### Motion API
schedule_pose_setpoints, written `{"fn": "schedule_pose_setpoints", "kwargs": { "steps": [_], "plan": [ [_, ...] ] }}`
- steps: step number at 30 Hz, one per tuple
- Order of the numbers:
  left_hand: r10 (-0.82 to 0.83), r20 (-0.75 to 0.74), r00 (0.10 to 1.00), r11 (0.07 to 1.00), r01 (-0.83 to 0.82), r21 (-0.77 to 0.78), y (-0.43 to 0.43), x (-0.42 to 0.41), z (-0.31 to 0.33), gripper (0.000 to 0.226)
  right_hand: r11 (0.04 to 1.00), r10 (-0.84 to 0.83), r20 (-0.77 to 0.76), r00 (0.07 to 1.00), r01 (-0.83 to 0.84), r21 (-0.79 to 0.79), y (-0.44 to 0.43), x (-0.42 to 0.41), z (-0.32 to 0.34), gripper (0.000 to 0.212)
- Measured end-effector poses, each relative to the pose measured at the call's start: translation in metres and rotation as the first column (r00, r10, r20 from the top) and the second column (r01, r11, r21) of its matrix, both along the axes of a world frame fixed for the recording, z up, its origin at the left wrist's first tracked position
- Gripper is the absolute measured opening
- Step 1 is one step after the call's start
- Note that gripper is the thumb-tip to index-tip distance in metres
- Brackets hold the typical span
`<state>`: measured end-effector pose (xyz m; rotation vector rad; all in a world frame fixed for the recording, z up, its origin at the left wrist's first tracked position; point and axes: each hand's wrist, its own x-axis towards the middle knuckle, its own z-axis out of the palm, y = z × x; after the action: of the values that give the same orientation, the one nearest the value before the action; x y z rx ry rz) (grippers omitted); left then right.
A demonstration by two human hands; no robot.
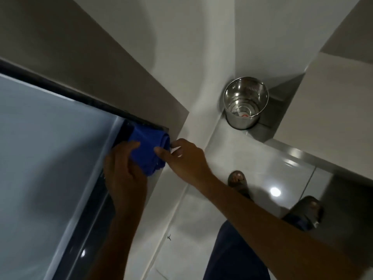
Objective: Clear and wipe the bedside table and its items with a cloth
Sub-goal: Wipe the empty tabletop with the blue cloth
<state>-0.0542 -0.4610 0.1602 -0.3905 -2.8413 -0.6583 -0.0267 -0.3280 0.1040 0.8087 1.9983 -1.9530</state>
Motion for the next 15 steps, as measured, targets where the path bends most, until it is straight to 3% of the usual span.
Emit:
{"fn": "schedule_pose_setpoints", "kwargs": {
  "steps": [3,5,8,11,15],
  "plan": [
    [0.094,0.162,0.982,0.995,-0.086,-0.054,-0.008,-0.012,-0.002,0.035,0.995,-0.078,0.103,0.992,0.085,-0.055,-0.014,-0.016,0.001,0.07],
    [0.093,0.287,0.953,0.992,-0.065,-0.105,-0.009,-0.014,-0.01,0.044,0.997,-0.082,0.107,0.991,0.082,0.007,-0.016,-0.025,-0.003,0.055],
    [0.038,0.343,0.939,0.993,0.002,-0.115,-0.01,-0.015,-0.015,0.043,0.994,-0.108,0.031,0.994,0.108,0.002,-0.008,-0.029,-0.007,0.036],
    [0.002,0.309,0.951,0.992,0.038,-0.123,0.002,-0.012,-0.016,0.037,0.954,-0.219,0.037,0.975,0.222,-0.203,0.011,-0.013,-0.01,0.037],
    [-0.111,0.272,0.956,0.979,0.152,-0.134,0.056,0.012,-0.033,0.039,0.791,-0.396,0.183,0.9,0.436,-0.429,0.058,0.023,-0.023,0.02]
  ]
}}
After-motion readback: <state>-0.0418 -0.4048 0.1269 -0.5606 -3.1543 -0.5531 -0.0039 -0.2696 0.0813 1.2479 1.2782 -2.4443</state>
